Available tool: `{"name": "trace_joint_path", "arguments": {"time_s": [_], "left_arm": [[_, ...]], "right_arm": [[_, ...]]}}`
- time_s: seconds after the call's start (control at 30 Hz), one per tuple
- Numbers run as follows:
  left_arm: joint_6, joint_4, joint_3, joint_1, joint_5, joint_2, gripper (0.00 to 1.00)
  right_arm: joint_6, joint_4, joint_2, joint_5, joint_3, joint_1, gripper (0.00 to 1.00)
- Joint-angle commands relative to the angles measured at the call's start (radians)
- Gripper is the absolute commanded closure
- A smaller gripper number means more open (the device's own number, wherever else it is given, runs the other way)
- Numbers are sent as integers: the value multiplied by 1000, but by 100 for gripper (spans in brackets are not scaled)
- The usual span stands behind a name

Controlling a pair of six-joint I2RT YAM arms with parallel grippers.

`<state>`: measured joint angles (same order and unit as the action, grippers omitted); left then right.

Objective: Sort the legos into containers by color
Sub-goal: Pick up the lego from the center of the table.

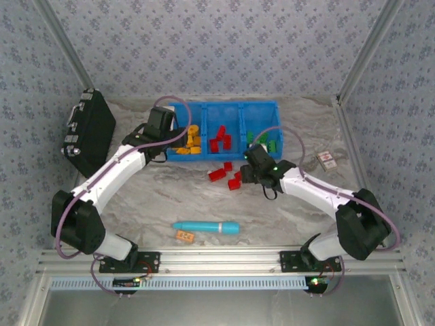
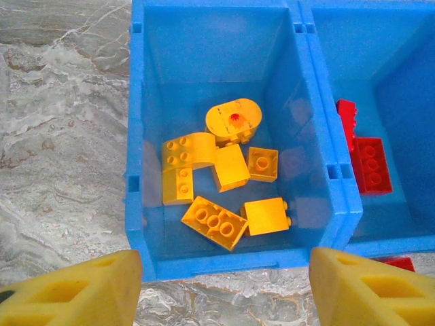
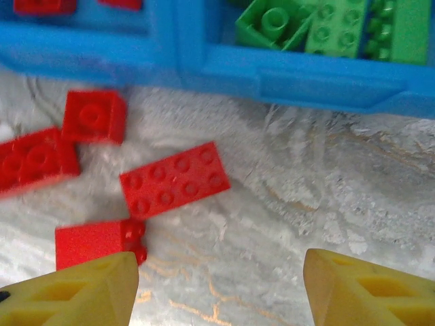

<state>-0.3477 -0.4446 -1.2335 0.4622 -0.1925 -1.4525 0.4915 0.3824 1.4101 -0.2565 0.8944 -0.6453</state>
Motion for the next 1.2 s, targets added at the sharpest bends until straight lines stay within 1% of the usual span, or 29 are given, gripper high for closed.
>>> {"name": "trace_joint_path", "arguments": {"time_s": [0.0, 0.07, 0.2, 0.3, 0.43, 0.57, 0.67, 0.83, 0.97, 1.17], "left_arm": [[24, -6, -19, -10, 28, 39, 34], [42, -22, -26, -18, 32, 45, 34], [55, -70, -22, -62, 95, 93, 34], [90, -123, -15, -100, 131, 169, 33], [199, -217, -23, -139, 149, 296, 28], [297, -301, -13, -152, 137, 423, 22], [319, -316, 13, -152, 123, 513, 16], [360, -326, 58, -141, 83, 620, 11], [383, -309, 96, -114, 39, 655, 7], [415, -275, 130, -60, -13, 670, 4]], "right_arm": [[221, -72, 4, 23, -10, 25, 32], [316, -67, 5, 14, 0, 30, 31], [551, -2, 14, -13, 21, 29, 31], [719, 69, 46, -12, 39, 14, 31], [858, 89, 110, -7, 67, -34, 30], [918, 146, 199, -20, 138, -60, 30], [947, 147, 255, -16, 164, -56, 29], [905, 202, 370, 1, 258, -42, 28], [902, 200, 447, 15, 290, -33, 28], [892, 214, 483, 30, 290, -20, 38]]}}
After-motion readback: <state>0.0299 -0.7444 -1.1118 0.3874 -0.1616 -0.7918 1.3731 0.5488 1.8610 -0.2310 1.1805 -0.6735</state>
